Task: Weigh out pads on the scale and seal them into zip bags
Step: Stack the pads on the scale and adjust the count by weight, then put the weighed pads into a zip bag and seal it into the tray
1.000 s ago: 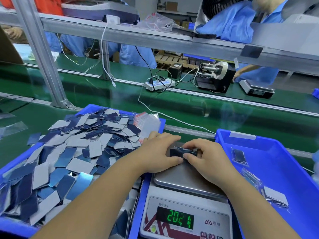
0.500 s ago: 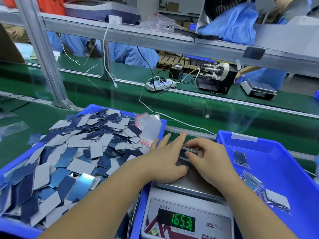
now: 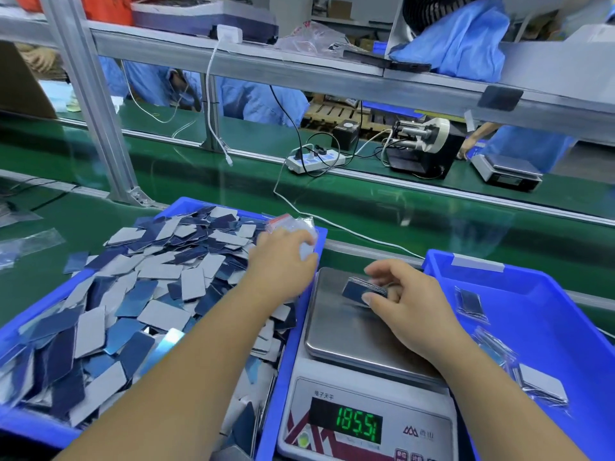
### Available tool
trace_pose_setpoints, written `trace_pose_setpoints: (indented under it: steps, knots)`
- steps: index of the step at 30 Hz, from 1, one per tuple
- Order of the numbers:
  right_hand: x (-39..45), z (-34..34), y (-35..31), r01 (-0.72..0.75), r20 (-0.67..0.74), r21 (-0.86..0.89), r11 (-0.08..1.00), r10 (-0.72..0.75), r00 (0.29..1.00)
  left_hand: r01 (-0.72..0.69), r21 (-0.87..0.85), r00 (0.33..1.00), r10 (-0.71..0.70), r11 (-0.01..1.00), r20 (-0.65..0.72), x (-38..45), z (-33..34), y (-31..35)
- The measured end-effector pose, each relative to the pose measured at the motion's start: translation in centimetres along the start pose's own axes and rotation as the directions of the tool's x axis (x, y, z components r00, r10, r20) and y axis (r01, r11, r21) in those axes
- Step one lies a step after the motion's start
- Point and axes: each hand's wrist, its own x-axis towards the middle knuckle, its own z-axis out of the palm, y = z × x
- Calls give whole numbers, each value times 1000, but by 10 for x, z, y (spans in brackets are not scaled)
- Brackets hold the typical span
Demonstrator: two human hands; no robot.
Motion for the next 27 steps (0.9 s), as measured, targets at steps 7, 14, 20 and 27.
trace_pose_setpoints:
  steps: [7, 14, 20, 27]
  knots:
    - [-3, 3, -7, 37, 85, -12, 999, -35, 996, 191, 24, 982, -191, 981, 6, 17, 14, -31]
    - [-4, 2, -7, 48, 87, 7, 999, -48, 995, 223, 173, 975, -216, 959, -59, 24, 20, -29]
    - [-5, 1, -11, 62, 88, -2, 998, -62, 994, 204, 172, 979, -198, 964, -56, 23, 17, -27]
    - [-4, 0, -14, 60, 73, -25, 998, -58, 996, 225, -92, 957, -238, 970, -165, 19, 8, -29]
